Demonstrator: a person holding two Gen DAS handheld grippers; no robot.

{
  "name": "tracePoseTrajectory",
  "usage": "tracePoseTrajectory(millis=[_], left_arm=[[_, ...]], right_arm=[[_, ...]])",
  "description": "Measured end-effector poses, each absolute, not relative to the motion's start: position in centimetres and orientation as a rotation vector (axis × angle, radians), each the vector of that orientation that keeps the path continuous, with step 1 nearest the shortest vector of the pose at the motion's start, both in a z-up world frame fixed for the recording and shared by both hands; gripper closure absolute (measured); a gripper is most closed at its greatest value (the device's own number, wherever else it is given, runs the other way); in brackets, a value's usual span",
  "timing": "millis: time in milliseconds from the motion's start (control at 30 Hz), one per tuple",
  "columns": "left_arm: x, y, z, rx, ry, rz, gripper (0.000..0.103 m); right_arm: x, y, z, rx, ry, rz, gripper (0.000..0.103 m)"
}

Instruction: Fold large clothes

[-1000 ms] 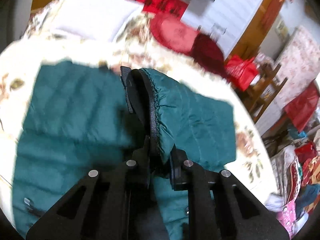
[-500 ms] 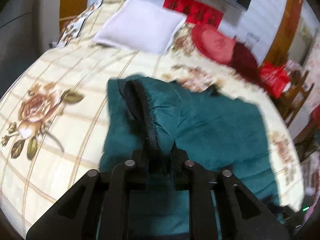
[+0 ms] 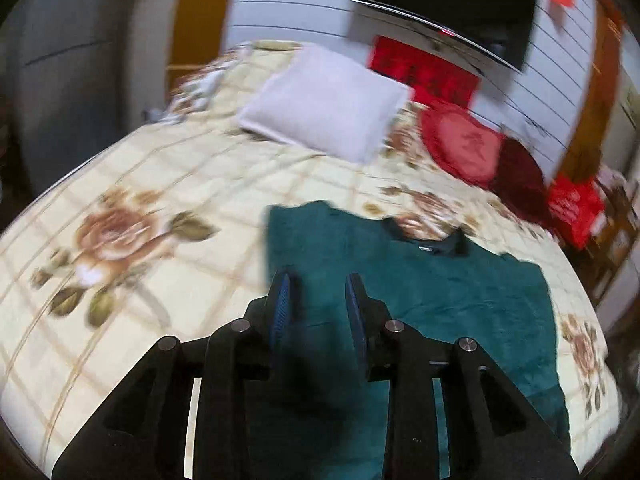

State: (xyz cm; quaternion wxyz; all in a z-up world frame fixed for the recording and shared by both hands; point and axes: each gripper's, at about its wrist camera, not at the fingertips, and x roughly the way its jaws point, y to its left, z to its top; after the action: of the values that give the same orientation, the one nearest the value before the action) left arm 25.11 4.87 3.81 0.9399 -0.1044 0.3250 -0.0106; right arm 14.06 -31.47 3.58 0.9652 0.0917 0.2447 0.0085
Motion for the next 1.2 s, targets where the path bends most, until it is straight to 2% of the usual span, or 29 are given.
tracePoseTrajectory(millis=[100,200,267,333,433,600,633,700,767,800,933,1033,1200], left_arm=[[27.8,2.0,2.7,-0.114,0.710,-0.037,0.076],[30.3,1.1,-0.5,-0.033,0.781,0.020,0.076],[30.9,1.8,-3.0,-0.051,0.836,0.046,0.076],[30.7,2.3,-4.7,-0.082,0.842,0.020,0.076],[29.9,1.8,-5.3,-0.067,0.806,0.000,0.076],[29.7,1.9,-5.5,-0.079,0.785,0.008,0.076],[29.8,2.0,-5.6,-0.086,0.784,0.009,0.076],[29.8,2.2,-5.6,-0.102,0.783,0.008,0.076],[29.9,2.1,-5.6,-0.093,0.786,0.015,0.076],[29.9,1.9,-5.6,-0.087,0.786,0.018,0.075],[29.9,1.7,-5.6,-0.086,0.783,0.016,0.075],[30.0,1.5,-5.7,-0.076,0.788,0.024,0.075],[30.1,1.5,-5.7,-0.070,0.789,0.031,0.075]], right_arm=[[18.8,-30.2,4.3,0.088,0.517,0.086,0.041],[23.9,-29.0,2.9,0.058,0.606,0.209,0.041],[25.9,-28.7,1.4,0.022,0.634,0.242,0.041],[28.5,-29.0,-1.6,0.002,0.741,0.285,0.041],[29.7,-30.9,-4.9,0.007,0.810,0.275,0.040],[31.3,-30.9,-4.0,-0.012,0.916,0.326,0.038],[31.8,-30.6,-2.8,-0.035,0.918,0.311,0.038],[31.5,-31.0,0.1,-0.017,0.806,0.284,0.038],[32.4,-31.3,2.1,0.049,0.695,0.239,0.032],[33.4,-31.3,2.1,0.090,0.688,0.230,0.027],[37.6,-31.0,-3.2,0.113,0.892,0.158,0.025],[37.1,-30.7,-4.1,0.065,0.848,0.139,0.025],[32.0,-30.6,0.1,0.027,0.741,0.151,0.026]])
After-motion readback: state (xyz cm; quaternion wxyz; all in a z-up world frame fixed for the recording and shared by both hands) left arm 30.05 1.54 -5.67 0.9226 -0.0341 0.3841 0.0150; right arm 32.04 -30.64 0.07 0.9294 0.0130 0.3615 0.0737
